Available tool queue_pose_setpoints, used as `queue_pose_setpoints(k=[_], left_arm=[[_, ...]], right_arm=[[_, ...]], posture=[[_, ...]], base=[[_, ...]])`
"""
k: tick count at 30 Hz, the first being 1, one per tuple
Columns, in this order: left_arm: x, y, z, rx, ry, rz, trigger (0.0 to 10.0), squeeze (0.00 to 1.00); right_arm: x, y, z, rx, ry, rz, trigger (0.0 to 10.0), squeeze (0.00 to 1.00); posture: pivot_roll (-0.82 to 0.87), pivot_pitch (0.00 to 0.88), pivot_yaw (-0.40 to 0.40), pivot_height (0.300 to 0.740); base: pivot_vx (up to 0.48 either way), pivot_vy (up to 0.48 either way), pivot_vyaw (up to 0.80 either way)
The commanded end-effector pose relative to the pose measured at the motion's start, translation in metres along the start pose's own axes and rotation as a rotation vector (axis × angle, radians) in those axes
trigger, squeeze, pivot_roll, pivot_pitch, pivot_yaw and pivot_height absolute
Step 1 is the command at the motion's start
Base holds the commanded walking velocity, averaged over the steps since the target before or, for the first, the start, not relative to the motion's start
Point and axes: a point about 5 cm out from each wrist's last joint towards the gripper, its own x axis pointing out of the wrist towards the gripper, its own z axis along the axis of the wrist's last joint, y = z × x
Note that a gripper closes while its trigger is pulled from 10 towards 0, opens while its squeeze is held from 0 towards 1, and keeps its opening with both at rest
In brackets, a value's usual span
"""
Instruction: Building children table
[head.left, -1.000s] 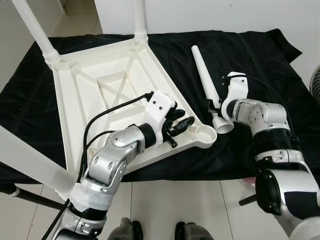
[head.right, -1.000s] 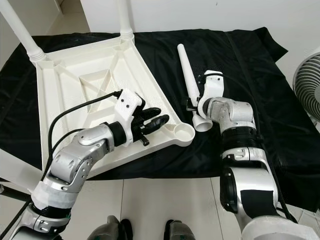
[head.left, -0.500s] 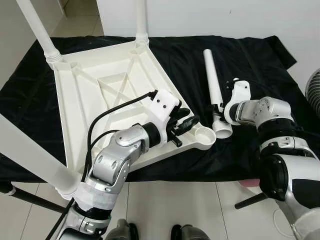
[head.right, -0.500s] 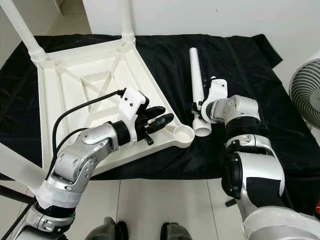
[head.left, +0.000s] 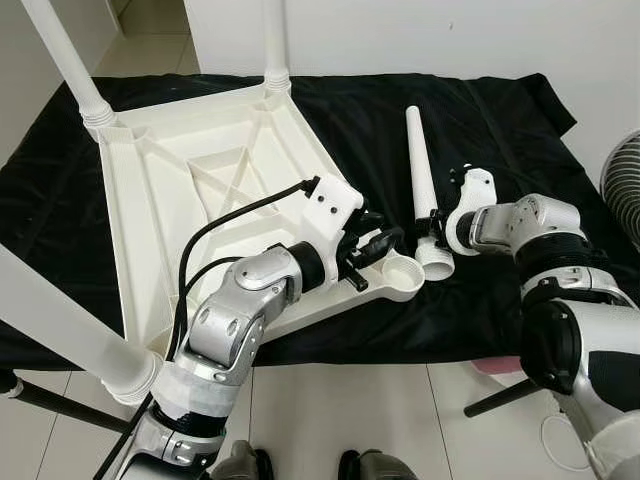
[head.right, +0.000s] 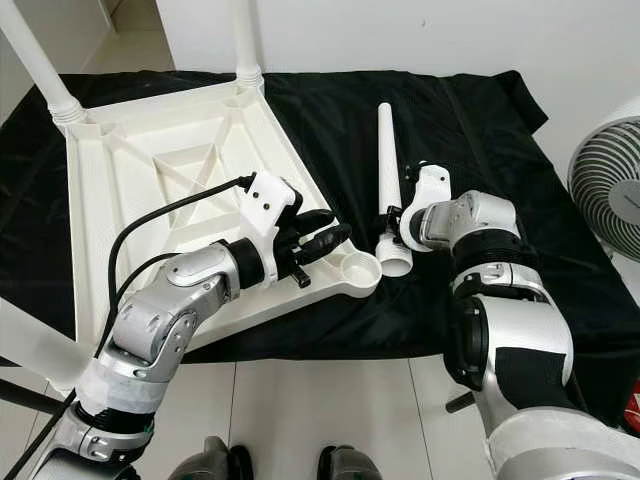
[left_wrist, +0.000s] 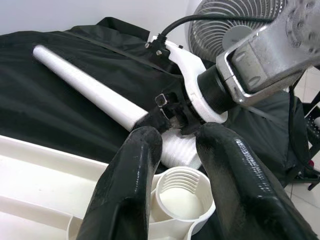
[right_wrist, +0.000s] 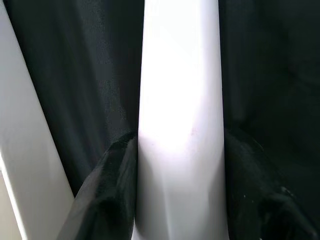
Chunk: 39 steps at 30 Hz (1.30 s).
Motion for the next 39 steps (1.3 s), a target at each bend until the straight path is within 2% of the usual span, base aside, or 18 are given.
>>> queue_pose_setpoints(k=[1,6,7,10,13,17,18,20,21,22,23,25,29,32,36,37,38,39], left_arm=[[0.002,0.004,0.0,0.002,0.002,0.074,10.0,0.0],[0.004,0.003,0.004,-0.005,-0.016,0.057,10.0,0.0],[0.004,0.003,0.004,-0.005,-0.016,0.057,10.0,0.0],[0.005,0.003,0.006,0.0,-0.024,0.054,10.0,0.0],[0.008,0.004,0.011,0.014,-0.052,0.06,10.0,0.0],[0.01,0.004,0.012,0.017,-0.057,0.063,10.0,0.0],[0.011,0.007,0.012,0.009,-0.061,0.072,10.0,0.13],[0.012,0.008,0.013,0.003,-0.064,0.078,10.0,0.13],[0.012,0.011,0.013,-0.016,-0.069,0.084,10.0,1.0],[0.012,0.011,0.013,-0.016,-0.069,0.084,10.0,1.0],[0.013,0.016,0.014,-0.041,-0.075,0.092,10.0,1.0],[0.013,0.017,0.015,-0.049,-0.076,0.096,10.0,1.0],[0.018,0.018,0.019,-0.046,-0.094,0.092,10.0,1.0],[0.019,0.018,0.02,-0.041,-0.097,0.09,10.0,1.0],[0.026,0.022,0.026,-0.055,-0.114,0.109,10.0,1.0],[0.027,0.023,0.027,-0.058,-0.118,0.112,10.0,0.77],[0.028,0.024,0.029,-0.065,-0.125,0.112,10.0,0.77],[0.028,0.025,0.031,-0.075,-0.132,0.11,10.0,0.15]], right_arm=[[0.004,-0.003,-0.007,0.018,-0.014,-0.009,10.0,0.0],[-0.008,-0.011,0.017,-0.031,-0.221,0.021,10.0,0.0],[-0.008,-0.011,0.017,-0.031,-0.221,0.021,10.0,0.0],[-0.013,-0.015,0.025,-0.054,-0.318,0.013,10.0,0.0],[-0.025,-0.019,0.036,-0.128,-0.507,0.012,10.0,0.0],[-0.027,-0.019,0.038,-0.162,-0.557,-0.006,10.0,0.0],[-0.03,-0.014,0.035,-0.196,-0.614,0.019,10.0,0.0],[-0.032,-0.01,0.033,-0.221,-0.659,0.041,10.0,0.0],[-0.034,-0.001,0.028,-0.216,-0.711,0.106,10.0,0.0],[-0.034,-0.001,0.028,-0.216,-0.711,0.106,10.0,0.0],[-0.04,0.011,0.02,-0.219,-0.786,0.183,10.0,0.0],[-0.042,0.015,0.018,-0.228,-0.813,0.202,10.0,0.0],[-0.05,0.027,0.007,-0.315,-0.917,0.244,10.0,0.0],[-0.052,0.03,0.005,-0.34,-0.936,0.254,10.0,0.0],[-0.058,0.04,-0.008,-0.411,-0.969,0.335,10.0,0.0],[-0.06,0.041,-0.01,-0.428,-0.976,0.345,10.0,0.0],[-0.061,0.042,-0.013,-0.442,-0.978,0.358,10.0,0.0],[-0.062,0.042,-0.014,-0.452,-0.977,0.365,10.0,0.0]], posture=[[-0.12,0.112,0.002,0.74],[-0.13,0.117,0.02,0.74],[-0.13,0.117,0.02,0.74],[-0.13,0.118,0.023,0.74],[-0.14,0.118,0.025,0.74],[-0.14,0.118,0.025,0.74],[-0.13,0.106,0.028,0.74],[-0.13,0.106,0.028,0.74],[-0.13,0.102,0.033,0.74],[-0.13,0.102,0.033,0.74],[-0.13,0.101,0.036,0.74],[-0.13,0.101,0.036,0.74],[-0.13,0.083,0.041,0.74],[-0.13,0.083,0.041,0.74],[-0.14,0.079,0.05,0.74],[-0.14,0.079,0.05,0.74],[-0.14,0.082,0.051,0.74],[-0.14,0.082,0.051,0.74]], base=[[0.0,0.0,0.0],[0.0,0.0,0.0],[0.0,0.0,0.0],[0.0,0.0,0.0],[0.0,0.0,0.0],[0.0,0.0,0.0],[0.0,0.0,0.0],[0.0,0.0,0.0],[0.0,0.0,0.0],[0.0,0.0,0.0],[0.0,0.0,0.0],[0.0,0.0,0.0],[0.0,0.0,0.0],[0.0,0.0,0.0],[0.0,0.0,0.0],[0.0,0.0,0.0],[0.0,0.0,0.0],[0.0,0.0,0.0]])
